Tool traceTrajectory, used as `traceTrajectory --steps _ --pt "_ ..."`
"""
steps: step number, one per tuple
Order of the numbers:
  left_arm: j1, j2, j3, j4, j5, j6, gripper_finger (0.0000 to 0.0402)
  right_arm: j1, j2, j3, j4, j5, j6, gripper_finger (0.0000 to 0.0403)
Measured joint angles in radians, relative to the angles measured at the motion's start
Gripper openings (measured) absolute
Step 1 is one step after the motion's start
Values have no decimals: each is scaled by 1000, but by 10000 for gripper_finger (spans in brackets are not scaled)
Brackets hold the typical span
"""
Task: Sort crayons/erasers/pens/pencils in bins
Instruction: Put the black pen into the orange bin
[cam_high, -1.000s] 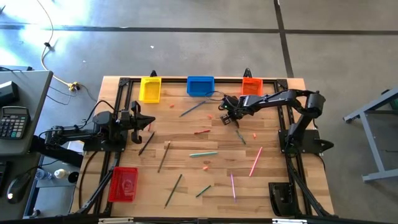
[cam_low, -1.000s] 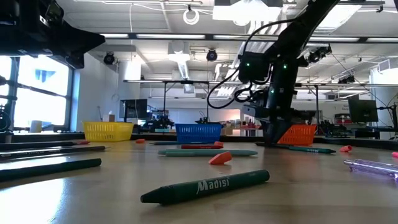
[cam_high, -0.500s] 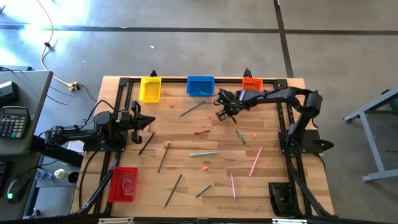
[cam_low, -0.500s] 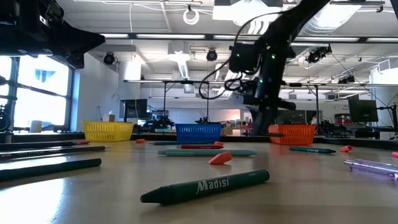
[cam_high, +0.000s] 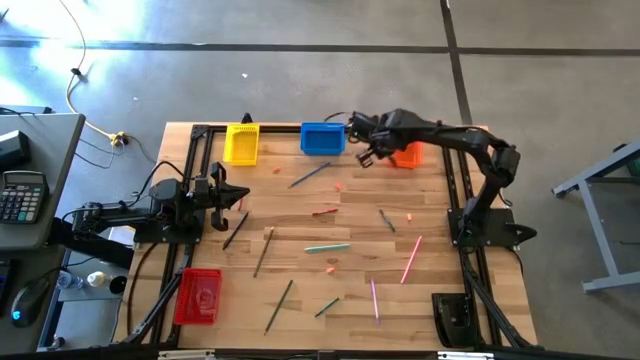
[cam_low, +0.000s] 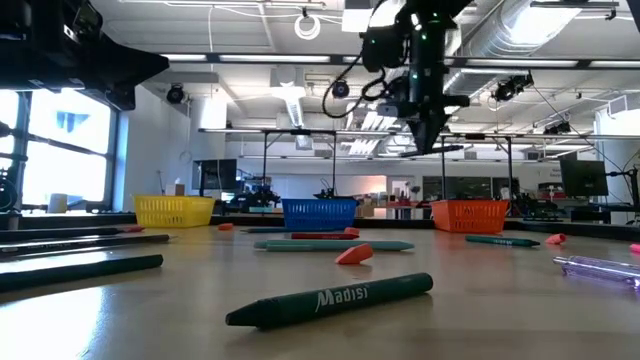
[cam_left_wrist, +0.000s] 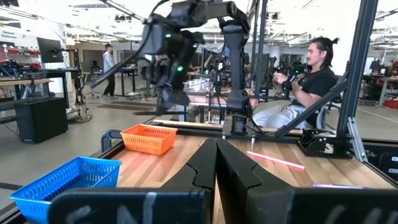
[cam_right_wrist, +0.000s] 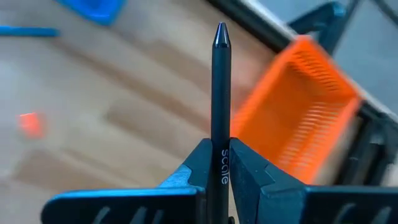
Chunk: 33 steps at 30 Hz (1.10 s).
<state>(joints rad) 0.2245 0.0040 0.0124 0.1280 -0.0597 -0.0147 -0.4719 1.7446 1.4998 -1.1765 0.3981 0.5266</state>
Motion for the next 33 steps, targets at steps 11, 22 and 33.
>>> traceTrajectory --steps 11,22,33 --pt "0 0 0 0 0 0 1 -272 -6 -222 308 -17 -166 23" --pt "0 0 0 0 0 0 1 -334 -6 -397 548 -80 -183 23" --pt "0 0 0 0 0 0 1 -339 -6 -516 725 -117 -231 23"
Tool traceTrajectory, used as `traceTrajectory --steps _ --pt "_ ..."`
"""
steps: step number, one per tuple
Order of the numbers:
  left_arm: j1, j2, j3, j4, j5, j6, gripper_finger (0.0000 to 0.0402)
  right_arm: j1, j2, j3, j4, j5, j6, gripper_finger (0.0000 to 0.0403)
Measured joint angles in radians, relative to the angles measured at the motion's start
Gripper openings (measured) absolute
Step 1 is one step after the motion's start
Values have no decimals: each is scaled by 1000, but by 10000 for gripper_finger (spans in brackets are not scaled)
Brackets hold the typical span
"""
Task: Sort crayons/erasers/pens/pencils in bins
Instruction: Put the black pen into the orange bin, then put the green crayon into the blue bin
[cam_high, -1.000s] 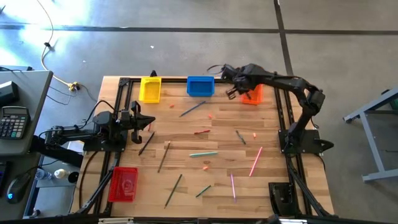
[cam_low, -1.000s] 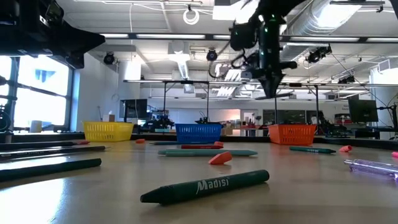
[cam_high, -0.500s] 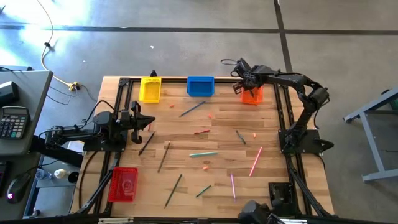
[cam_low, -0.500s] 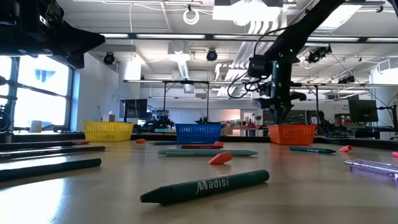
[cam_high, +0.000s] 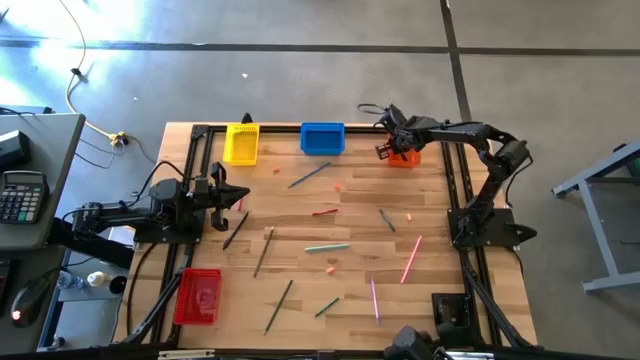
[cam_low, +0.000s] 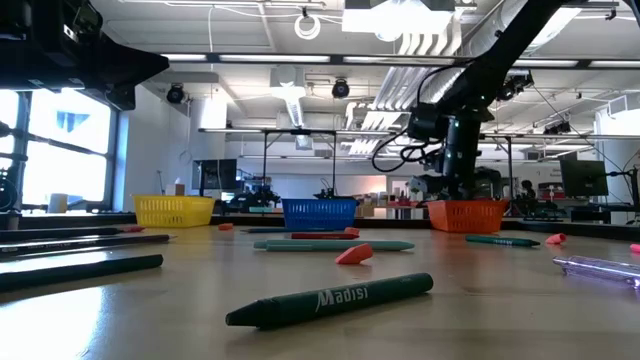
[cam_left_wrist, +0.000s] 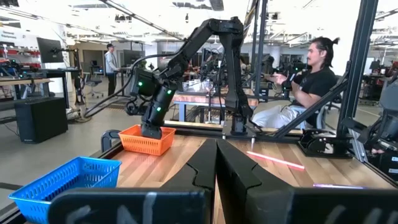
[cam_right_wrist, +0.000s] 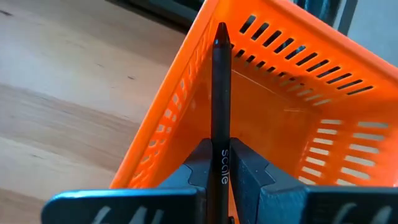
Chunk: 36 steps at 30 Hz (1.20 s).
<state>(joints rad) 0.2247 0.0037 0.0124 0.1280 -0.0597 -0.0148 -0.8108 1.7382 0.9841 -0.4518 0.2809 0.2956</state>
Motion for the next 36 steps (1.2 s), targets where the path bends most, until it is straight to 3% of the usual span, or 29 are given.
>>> traceTrajectory --steps 10,24,29,36 --pt "0 0 0 0 0 0 0 -1 0 11 14 -8 -58 28" --pt "0 0 0 0 0 0 0 -1 0 11 18 7 -65 117" --pt "0 0 0 0 0 0 0 23 0 68 -42 53 -73 95" --pt "0 0 0 0 0 0 1 150 -1 247 -169 110 -88 7"
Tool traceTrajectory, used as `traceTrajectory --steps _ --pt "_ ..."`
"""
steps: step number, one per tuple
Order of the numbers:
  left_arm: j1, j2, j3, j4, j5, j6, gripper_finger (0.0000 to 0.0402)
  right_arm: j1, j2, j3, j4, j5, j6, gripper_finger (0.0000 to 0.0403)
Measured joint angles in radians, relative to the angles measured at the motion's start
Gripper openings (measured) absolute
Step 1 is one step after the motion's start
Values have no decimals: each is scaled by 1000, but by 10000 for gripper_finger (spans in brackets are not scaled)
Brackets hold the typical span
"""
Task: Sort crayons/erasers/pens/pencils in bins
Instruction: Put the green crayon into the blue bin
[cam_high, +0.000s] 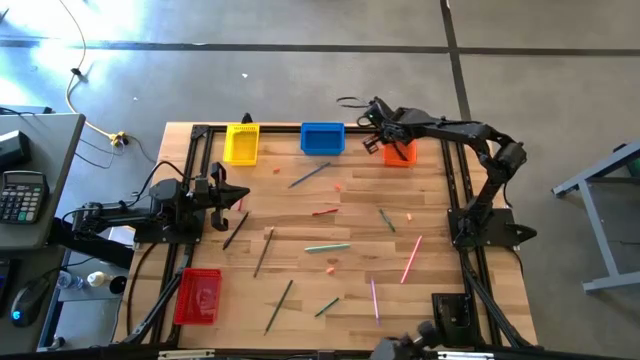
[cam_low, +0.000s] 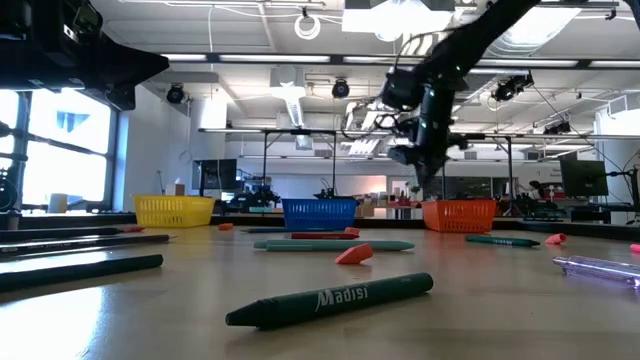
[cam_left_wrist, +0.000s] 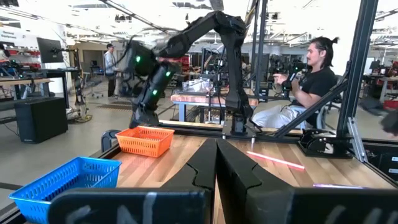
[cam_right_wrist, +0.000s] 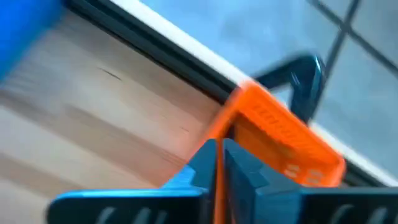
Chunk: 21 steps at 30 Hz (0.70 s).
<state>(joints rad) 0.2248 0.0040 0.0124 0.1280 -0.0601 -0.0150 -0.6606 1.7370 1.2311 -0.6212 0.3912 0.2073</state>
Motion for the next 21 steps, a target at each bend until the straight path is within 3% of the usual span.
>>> traceTrajectory --steps 10,21 --pt "0 0 0 0 0 0 1 233 0 -23 233 -130 56 3" --pt "-16 0 0 0 0 0 1 539 0 -27 284 -85 281 0"
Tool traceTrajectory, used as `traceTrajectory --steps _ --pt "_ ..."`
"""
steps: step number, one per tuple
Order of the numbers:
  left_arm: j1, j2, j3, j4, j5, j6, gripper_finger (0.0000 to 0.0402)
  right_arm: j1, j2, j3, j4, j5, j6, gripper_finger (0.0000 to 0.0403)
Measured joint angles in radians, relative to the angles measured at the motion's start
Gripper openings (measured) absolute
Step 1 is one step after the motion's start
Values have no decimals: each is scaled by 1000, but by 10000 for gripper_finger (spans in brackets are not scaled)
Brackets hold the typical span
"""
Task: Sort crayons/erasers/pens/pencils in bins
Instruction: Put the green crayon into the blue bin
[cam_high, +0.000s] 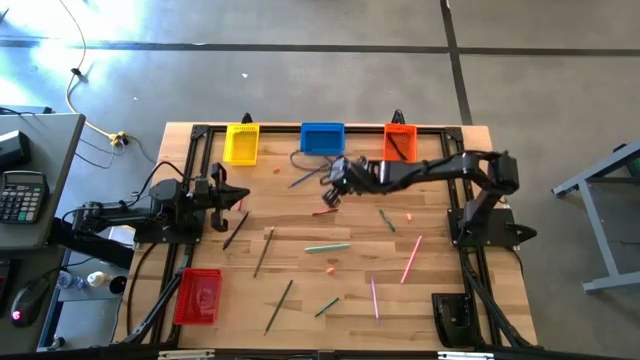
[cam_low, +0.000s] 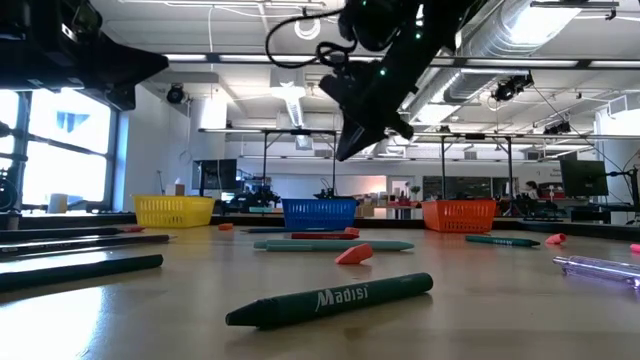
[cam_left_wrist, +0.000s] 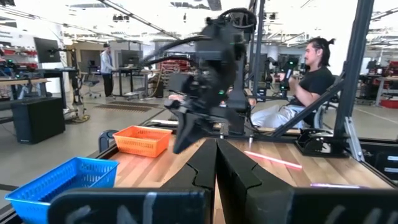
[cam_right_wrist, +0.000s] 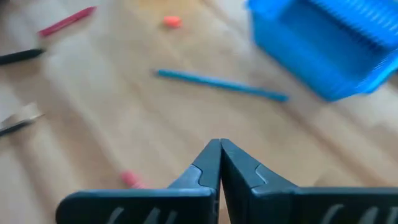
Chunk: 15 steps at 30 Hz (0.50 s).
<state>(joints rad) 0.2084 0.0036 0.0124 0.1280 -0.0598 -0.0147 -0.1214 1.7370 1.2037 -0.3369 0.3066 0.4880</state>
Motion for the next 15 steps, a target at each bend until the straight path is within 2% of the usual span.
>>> traceTrajectory --steps 7,15 --pt "-27 0 0 0 0 0 1 134 0 0 -13 63 104 0" --pt "-27 0 0 0 0 0 1 228 0 0 -21 108 192 0"
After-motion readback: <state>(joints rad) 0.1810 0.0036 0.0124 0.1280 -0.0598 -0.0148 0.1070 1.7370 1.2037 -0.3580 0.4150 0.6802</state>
